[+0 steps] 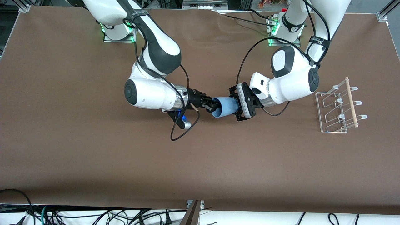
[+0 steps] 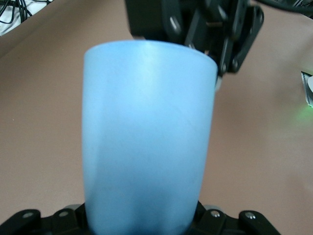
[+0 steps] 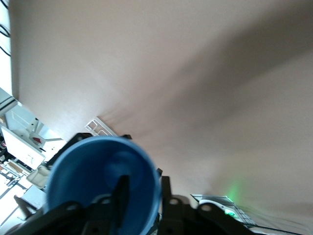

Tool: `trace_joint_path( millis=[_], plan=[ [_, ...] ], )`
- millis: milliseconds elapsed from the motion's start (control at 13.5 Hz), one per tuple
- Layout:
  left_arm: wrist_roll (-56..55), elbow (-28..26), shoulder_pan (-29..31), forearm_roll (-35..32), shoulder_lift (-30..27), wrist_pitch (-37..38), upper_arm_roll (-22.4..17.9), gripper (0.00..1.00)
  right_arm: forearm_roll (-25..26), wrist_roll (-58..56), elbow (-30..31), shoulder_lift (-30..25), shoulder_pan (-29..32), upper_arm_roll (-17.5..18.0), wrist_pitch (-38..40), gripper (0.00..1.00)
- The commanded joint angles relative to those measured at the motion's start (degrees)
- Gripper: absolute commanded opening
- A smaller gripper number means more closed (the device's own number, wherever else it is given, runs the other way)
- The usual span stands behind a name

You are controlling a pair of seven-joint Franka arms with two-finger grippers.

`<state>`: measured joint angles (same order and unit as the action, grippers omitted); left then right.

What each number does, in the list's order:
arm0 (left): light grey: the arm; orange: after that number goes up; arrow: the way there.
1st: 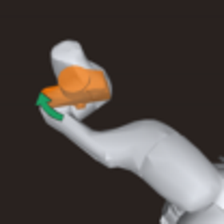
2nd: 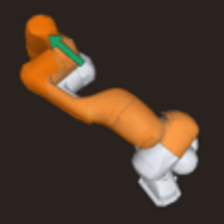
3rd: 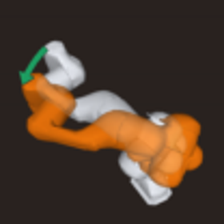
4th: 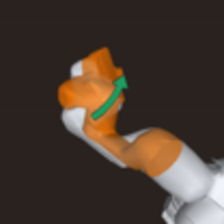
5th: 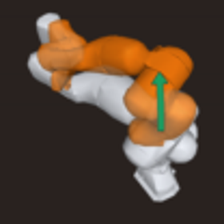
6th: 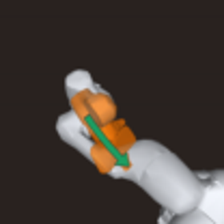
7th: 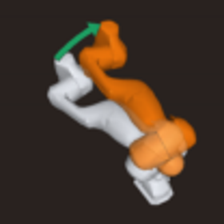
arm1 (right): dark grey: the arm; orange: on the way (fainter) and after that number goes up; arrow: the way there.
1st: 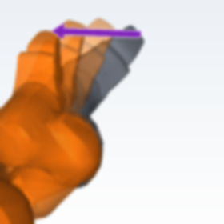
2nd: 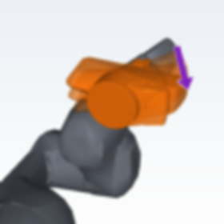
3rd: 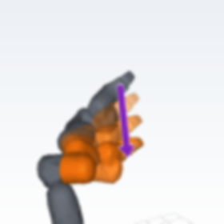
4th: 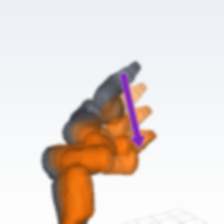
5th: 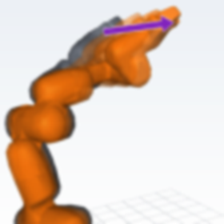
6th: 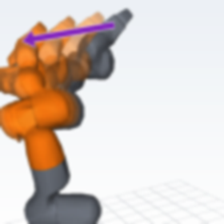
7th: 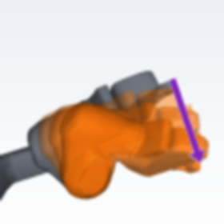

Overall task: Transfer cup to left arm and place on rack
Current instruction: 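Grasp the cup body with the left gripper beside the right gripper, then open the right gripper and withdraw while the left gripper carries cup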

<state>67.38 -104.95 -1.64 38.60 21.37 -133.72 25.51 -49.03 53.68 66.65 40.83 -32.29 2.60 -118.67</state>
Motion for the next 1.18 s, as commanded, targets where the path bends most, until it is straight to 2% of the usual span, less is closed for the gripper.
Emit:
trace_joint_path(
  millis=[0, 222, 295, 517, 591, 665, 812, 960, 1108],
  plan=[
    [1.88, -0.26, 1.55, 1.04, -1.07, 1.09, 0.33, 0.0, 0.42, 0.64, -0.56, -2.24, 2.05, -0.58, 1.76, 0.99],
    [1.79, 0.0, 3.04, 0.69, -1.86, 3.99, 0.06, 0.0, 5.85, 0.11, -0.56, -4.79, 5.38, -1.29, 6.59, 0.99],
    [1.79, 0.35, 3.05, 0.25, -2.38, 4.86, -0.2, 0.0, 9.18, -0.33, -0.56, -5.67, 6.79, -1.29, 9.56, 0.99],
    [1.44, 2.28, 5.41, -7.2, -2.3, 8.55, -1.25, 0.0, 22.88, -5.65, -0.38, -9.18, 10.14, -2.51, 21.68, 0.99],
    [1.44, 2.46, 6.9, -9.49, -2.3, 9.87, -1.26, 0.0, 24.75, -9.69, -0.38, -10.67, 10.93, -2.95, 26.42, 0.99],
    [1.44, 2.47, 7.87, -12.38, -2.39, 11.88, -1.34, 0.0, 26.16, -12.95, -0.38, -11.73, 11.29, -5.22, 30.73, 0.99],
    [0.91, 4.21, 9.9, -21.24, -2.39, 17.85, -1.78, 0.0, 27.32, -19.72, -0.21, -12.09, 11.29, -11.54, 35.42, 0.99],
    [-2.41, 6.67, 10.52, -34.31, -2.39, 23.91, -1.87, 0.0, 28.19, -30.42, 1.63, -12.53, 11.29, -17.08, 37.44, 1.0],
    [-6.45, 9.57, 10.52, -46.54, -2.39, 31.2, -1.78, 0.0, 36.23, -34.86, 6.01, -15.41, 10.59, -17.81, 37.63, 0.99]
  ],
)
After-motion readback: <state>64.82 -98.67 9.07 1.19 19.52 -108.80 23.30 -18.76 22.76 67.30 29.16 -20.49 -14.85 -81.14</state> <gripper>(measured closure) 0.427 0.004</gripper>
